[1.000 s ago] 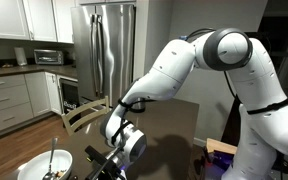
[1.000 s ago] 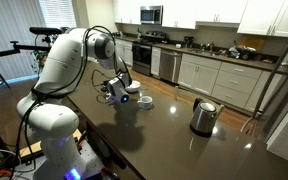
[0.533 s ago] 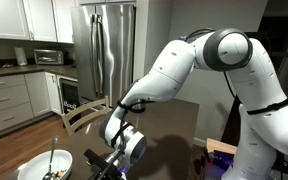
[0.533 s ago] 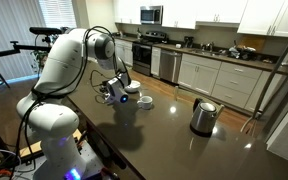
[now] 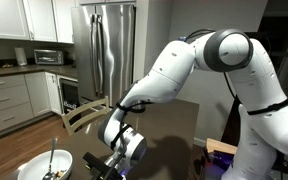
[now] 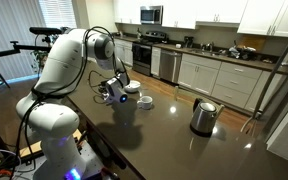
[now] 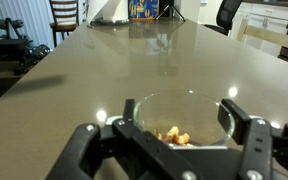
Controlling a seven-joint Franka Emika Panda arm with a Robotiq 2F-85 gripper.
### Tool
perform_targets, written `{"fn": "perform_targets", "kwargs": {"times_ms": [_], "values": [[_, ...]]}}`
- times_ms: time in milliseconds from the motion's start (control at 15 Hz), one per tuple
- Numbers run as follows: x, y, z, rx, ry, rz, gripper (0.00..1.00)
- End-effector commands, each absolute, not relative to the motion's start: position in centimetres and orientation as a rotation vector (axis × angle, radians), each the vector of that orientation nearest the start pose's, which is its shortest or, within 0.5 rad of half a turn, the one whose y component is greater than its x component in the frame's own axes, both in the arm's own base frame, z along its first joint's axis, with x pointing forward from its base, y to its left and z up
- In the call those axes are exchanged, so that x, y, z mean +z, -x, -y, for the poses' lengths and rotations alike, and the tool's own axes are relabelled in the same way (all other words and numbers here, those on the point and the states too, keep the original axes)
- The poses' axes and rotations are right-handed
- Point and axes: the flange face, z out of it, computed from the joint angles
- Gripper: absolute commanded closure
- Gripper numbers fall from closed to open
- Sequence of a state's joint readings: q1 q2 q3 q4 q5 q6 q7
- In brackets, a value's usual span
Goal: Pour the cereal in the glass into the bowl then pour the cereal in the mug into the bowl.
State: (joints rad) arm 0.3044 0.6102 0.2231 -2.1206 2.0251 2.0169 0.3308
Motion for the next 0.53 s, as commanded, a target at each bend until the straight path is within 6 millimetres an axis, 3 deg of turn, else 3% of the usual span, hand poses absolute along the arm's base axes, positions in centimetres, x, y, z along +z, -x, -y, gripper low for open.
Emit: {"fn": "perform_targets", "kwargs": {"times_ms": [0,467], "values": [[15.2,-45.5,-32.8,1.087,1.255,-1.338,0.4],[19.1,-45.9,-32.9,1.027,1.308,-1.289,0.4]]}}
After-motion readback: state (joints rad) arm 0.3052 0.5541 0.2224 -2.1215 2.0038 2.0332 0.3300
